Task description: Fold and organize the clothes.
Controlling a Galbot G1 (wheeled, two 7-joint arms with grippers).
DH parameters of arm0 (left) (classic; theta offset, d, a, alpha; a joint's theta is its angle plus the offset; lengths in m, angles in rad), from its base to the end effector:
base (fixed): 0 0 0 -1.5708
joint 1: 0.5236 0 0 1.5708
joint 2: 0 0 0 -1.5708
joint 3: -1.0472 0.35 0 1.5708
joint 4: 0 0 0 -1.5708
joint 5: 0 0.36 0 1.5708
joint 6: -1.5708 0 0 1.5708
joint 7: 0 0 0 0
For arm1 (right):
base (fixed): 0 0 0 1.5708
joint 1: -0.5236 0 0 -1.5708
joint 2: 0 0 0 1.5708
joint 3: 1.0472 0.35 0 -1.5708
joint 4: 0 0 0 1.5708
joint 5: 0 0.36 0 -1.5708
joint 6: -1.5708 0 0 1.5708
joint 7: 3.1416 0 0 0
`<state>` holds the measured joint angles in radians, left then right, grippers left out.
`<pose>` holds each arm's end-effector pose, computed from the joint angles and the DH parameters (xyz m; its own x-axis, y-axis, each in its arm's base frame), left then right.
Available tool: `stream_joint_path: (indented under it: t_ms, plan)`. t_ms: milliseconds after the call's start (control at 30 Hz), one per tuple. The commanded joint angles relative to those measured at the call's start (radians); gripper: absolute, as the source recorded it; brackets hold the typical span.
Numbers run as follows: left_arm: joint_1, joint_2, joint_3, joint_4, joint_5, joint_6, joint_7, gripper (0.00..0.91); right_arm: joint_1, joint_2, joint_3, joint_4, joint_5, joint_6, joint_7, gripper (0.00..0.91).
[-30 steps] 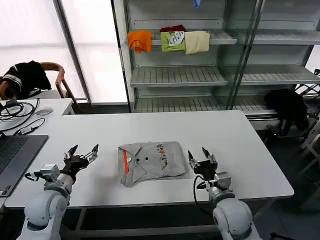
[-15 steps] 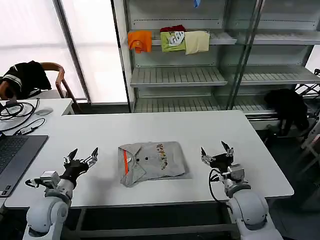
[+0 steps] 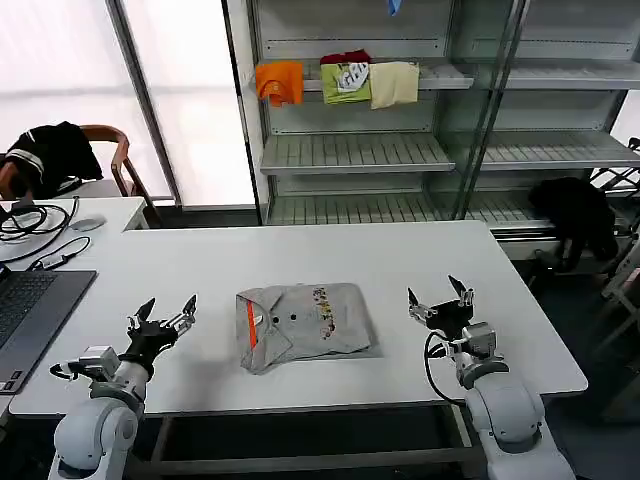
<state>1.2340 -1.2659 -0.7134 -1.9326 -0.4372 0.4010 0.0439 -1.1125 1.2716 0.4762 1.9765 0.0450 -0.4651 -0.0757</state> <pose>0.2890 0.1274 -0.2513 -0.9837 0.0195 0.1788 0.0009 0.9946 -0.1039 0.3164 -0.0463 -0.2244 -0.9799 -0.1199 0.1595 -0.1561 0.9586 -0.2382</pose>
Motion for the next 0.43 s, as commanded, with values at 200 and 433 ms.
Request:
stream_joint_path:
  t_ms: [200, 433]
  plan:
    - [0.013, 0.006, -0.005, -0.001, -0.004, -0.018, -0.002, 0.907, 0.006, 0.001, -0.002, -0.009, 0.025, 0.04, -0.008, 0.907]
    - [0.015, 0.0, 0.001, 0.0, -0.005, -0.025, 0.001, 0.907, 0.003, -0.001, -0.009, -0.006, 0.052, 0.044, -0.005, 0.907]
